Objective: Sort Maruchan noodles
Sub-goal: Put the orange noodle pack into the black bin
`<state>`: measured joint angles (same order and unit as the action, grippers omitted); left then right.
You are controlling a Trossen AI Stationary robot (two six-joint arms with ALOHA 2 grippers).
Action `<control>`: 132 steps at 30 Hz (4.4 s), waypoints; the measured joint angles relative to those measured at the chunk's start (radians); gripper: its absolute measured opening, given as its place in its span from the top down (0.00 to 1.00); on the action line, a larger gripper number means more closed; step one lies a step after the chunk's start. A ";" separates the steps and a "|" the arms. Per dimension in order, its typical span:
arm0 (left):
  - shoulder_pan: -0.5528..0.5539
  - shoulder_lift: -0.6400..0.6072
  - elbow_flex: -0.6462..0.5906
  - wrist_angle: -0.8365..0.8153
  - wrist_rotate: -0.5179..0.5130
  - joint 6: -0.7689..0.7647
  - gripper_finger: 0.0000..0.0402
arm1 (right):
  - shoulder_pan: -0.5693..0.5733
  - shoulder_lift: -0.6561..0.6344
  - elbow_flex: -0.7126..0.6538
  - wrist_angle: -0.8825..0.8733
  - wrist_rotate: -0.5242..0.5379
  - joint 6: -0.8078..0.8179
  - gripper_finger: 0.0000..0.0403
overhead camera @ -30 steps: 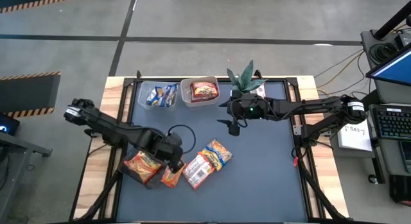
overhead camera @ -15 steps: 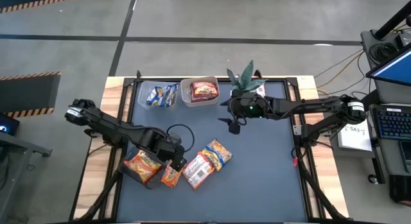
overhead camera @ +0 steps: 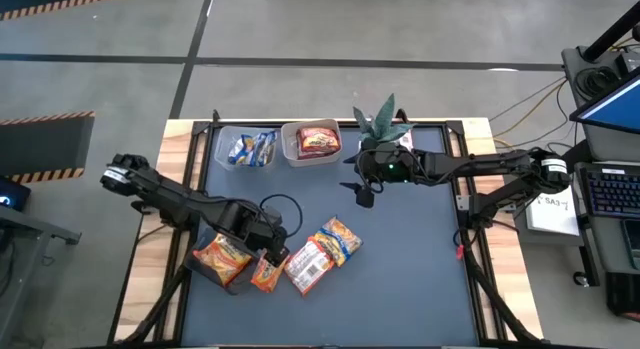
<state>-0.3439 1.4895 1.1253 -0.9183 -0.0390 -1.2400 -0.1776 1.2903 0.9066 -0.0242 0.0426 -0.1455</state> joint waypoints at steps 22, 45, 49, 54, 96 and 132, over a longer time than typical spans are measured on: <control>-0.003 -0.032 -0.236 0.336 0.030 -0.056 0.40 | 0.000 0.000 -0.002 0.002 0.000 0.003 0.25; -0.004 -0.108 -0.416 0.639 0.079 -0.093 0.82 | -0.011 0.000 -0.009 0.007 0.003 0.005 0.25; -0.002 -0.121 -0.395 0.601 0.073 -0.066 0.89 | -0.011 0.000 -0.010 0.007 0.003 0.006 0.25; -0.001 -0.140 -0.331 0.522 0.010 0.040 0.92 | -0.011 0.000 -0.010 0.007 0.003 0.006 0.25; -0.068 -0.359 -0.286 -0.058 0.256 0.122 1.00 | -0.011 0.000 -0.011 0.006 0.003 0.007 0.25; -0.135 -0.272 -0.035 -0.408 0.248 -0.092 0.98 | -0.026 0.000 -0.013 0.006 0.004 0.015 0.25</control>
<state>-0.4786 1.2177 1.0901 -1.3260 0.2088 -1.3323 -0.2039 1.2903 0.8932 -0.0177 0.0463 -0.1303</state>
